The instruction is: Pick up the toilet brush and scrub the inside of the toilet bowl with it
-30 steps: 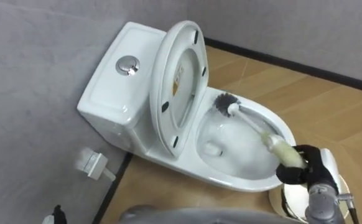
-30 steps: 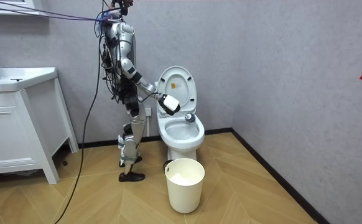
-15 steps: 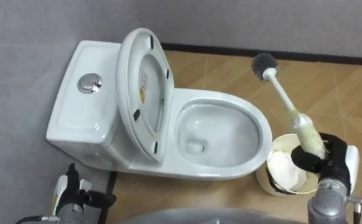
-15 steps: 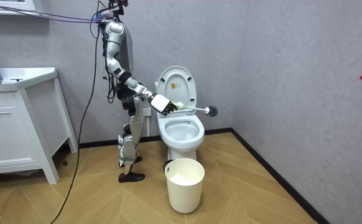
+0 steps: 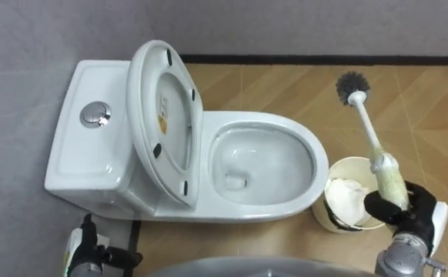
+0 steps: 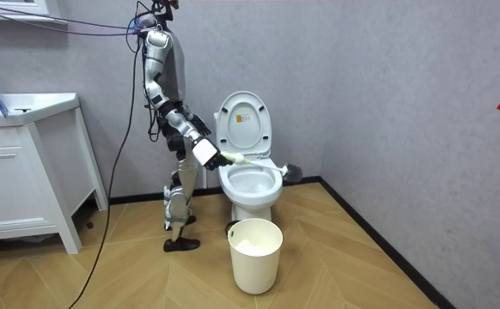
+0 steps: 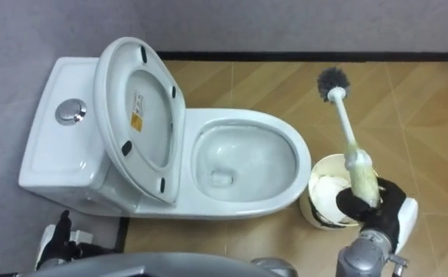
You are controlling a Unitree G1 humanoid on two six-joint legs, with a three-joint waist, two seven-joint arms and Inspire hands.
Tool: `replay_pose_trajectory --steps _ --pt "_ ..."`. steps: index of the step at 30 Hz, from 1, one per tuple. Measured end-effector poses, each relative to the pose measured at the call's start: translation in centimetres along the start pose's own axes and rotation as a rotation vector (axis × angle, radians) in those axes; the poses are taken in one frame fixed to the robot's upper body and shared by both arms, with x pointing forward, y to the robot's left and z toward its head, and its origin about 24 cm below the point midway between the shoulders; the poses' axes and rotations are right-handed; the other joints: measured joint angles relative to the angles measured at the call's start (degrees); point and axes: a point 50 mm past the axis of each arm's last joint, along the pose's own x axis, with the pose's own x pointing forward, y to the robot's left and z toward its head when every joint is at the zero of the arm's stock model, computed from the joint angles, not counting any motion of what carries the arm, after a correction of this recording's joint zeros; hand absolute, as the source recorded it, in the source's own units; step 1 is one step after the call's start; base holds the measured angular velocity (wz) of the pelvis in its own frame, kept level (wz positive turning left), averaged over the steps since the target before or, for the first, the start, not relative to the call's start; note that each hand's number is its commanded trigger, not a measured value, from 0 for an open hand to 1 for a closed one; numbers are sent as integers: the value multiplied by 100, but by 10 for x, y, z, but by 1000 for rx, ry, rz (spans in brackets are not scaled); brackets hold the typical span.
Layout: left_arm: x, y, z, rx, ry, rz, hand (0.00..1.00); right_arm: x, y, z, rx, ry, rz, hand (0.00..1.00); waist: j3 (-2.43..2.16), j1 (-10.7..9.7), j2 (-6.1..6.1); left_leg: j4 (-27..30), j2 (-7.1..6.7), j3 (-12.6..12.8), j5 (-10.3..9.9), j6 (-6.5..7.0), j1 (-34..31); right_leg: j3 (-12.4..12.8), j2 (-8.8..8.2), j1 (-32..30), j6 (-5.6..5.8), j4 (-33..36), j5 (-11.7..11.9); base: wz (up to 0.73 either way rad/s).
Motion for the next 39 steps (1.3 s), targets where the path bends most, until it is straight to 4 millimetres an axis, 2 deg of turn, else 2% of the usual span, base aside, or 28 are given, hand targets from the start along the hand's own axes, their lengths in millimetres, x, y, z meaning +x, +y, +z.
replay_pose_trajectory --steps 6,9,20,35,39 --pt "-4 -3 -11 10 35 -30 0 -7 3 -34 37 177 37 0 8 -68 -106 2 4 -3 -3 -4 28 -4 7 43 -4 -18 2 0" --pt "-4 -4 -14 13 48 -35 0 -8 4 -41 29 222 54 0 7 -68 -119 2 6 0 -5 -6 28 2 7 37 -2 -15 4 -1" --pt "-6 -5 -21 22 83 -44 0 -7 7 -44 118 281 69 0 10 -73 -104 0 18 -18 -12 -17 60 0 2 72 -11 -10 16 0" --pt "-6 -5 -22 22 90 -43 0 -7 8 -46 118 298 74 0 1 -65 -84 -7 25 -23 -27 -32 50 10 49 59 -20 -19 24 0" --pt "-6 -5 -23 23 91 -44 0 -9 6 -55 99 334 75 0 -2 -67 -91 -6 21 -24 -27 -32 52 8 45 62 -20 -24 24 0"
